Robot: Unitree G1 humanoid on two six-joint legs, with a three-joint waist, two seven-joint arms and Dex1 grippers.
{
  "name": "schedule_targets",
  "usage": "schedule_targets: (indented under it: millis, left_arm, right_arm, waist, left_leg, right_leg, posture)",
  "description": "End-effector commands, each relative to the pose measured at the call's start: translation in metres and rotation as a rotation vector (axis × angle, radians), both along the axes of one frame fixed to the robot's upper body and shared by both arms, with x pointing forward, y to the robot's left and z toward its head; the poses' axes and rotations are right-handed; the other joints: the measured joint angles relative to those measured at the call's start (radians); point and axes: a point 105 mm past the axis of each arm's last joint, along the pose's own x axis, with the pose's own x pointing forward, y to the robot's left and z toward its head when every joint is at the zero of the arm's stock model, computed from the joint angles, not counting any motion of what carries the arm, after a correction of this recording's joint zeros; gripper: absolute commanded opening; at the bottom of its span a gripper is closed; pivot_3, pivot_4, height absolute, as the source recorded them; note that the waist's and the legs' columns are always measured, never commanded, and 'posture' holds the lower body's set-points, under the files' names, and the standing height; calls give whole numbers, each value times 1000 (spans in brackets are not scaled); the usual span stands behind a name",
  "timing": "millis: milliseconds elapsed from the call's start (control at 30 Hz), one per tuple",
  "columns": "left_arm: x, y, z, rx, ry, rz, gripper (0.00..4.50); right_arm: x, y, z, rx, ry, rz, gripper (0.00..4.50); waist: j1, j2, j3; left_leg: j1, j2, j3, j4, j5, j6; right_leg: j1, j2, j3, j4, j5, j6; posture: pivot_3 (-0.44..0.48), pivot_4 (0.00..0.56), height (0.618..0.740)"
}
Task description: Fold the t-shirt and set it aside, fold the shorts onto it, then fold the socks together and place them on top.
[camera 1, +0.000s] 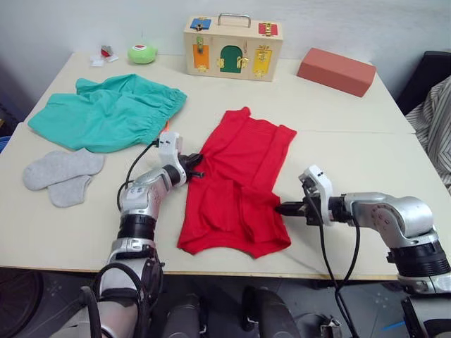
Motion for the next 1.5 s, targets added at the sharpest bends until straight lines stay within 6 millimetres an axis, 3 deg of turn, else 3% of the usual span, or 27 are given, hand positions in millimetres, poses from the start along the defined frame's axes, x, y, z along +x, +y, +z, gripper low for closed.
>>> schedule_targets:
  millis: [33,100,133,233,367,467,533,567,667,733,833,1033,1233,1367,1400,1500]
  left_arm:
    - [-9,7,11,-6,-55,28,0]
    - [-14,9,9,13,-66,18,0]
    - [-16,10,8,24,-72,-1,0]
    - [-26,20,5,170,-142,-88,636]
    - [-49,42,0,386,-219,-215,1915]
    - [-70,61,3,595,-333,-348,1951]
    - [-86,65,3,703,-401,-479,2523]
    - [-92,63,5,738,-443,-536,2812]
    - [-115,51,5,843,-568,-793,3754]
    - [-120,45,3,880,-610,-886,4373]
    - [-122,34,-4,922,-661,-1006,4373]
    - [-123,16,-19,957,-725,-1170,4373]
    - [-119,2,-23,983,-793,-1255,4373]
    - [-120,5,-27,1035,-830,-1314,4373]
    - [-121,7,-28,1048,-837,-1328,4396]
    - [-123,10,-31,1064,-849,-1352,3776]
  right_arm:
    - [14,-8,0,-10,-46,-32,26]
    - [17,-11,-1,4,-33,-50,26]
    - [15,-11,1,37,-8,-49,419]
    - [-3,-15,14,88,-24,12,1232]
    - [-19,-36,22,-46,-267,124,2641]
    - [-21,-64,26,-267,-566,231,3673]
    - [-30,-74,21,-409,-745,394,4397]
    - [-31,-78,17,-448,-765,427,4500]
    - [-37,-83,3,-539,-927,593,4500]
    - [-39,-82,-7,-560,-981,653,4500]
    - [-38,-67,-18,-539,-1071,712,4500]
    - [-35,-28,-19,-468,-1214,822,4500]
    - [-39,-3,-26,-409,-1235,921,4500]
    - [-41,8,-29,-379,-1238,956,4500]
    - [-42,9,-29,-373,-1241,958,4318]
    - [-42,12,-30,-362,-1246,961,3560]
  waist:
    - [1,0,0]
    - [1,0,0]
    - [2,0,0]
    - [2,0,0]
    - [3,0,0]
    - [-2,1,0]
    - [-1,1,0]
    - [-1,2,1]
    - [2,3,1]
    - [1,4,2]
    - [-4,4,2]
    - [-30,4,2]
    - [-25,4,2]
    - [-25,4,1]
    - [-26,5,1]
    - [-27,5,1]
  left_leg:
    - [0,0,0,0,0,0]
    - [1,0,0,0,0,0]
    - [1,0,0,0,0,0]
    - [1,0,0,0,0,-1]
    - [0,1,0,-2,-1,-2]
    - [1,1,2,-2,-2,-2]
    - [2,1,4,-3,-2,-2]
    - [3,1,4,-3,-2,-3]
    - [7,1,5,-4,-2,-3]
    - [10,1,5,-4,-2,-3]
    - [15,2,3,-4,-3,-4]
    - [17,4,2,-4,-3,-5]
    - [19,4,2,-4,-3,-5]
    - [25,4,2,-5,-3,-5]
    - [27,4,1,-5,-3,-5]
    - [31,5,0,-6,-5,-5]
  right_leg:
    - [0,0,0,-1,0,0]
    - [0,0,0,-3,0,0]
    - [0,0,0,-4,0,0]
    - [1,0,0,-4,0,-1]
    - [0,1,-2,-4,0,-1]
    - [0,1,-2,-7,0,-1]
    - [0,1,-2,-7,0,-1]
    - [0,1,-2,-7,0,-1]
    - [4,1,-1,-7,0,-1]
    - [7,0,-1,-8,0,-1]
    - [14,0,2,-9,0,-2]
    - [15,2,5,-7,-2,-5]
    - [16,2,5,-6,-2,-6]
    - [22,2,5,-7,-3,-6]
    - [24,1,5,-7,-3,-7]
    - [28,1,4,-8,-3,-7]
  posture:
    - [0,150,740]
    - [0,150,740]
    - [0,150,740]
    - [0,150,740]
    - [0,150,740]
    - [0,150,740]
    - [0,150,740]
    - [0,150,740]
    - [0,150,740]
    - [0,150,740]
    - [0,150,740]
    - [0,150,740]
    - [0,150,740]
    - [0,150,740]
    - [0,150,740]
    - [0,150,740]
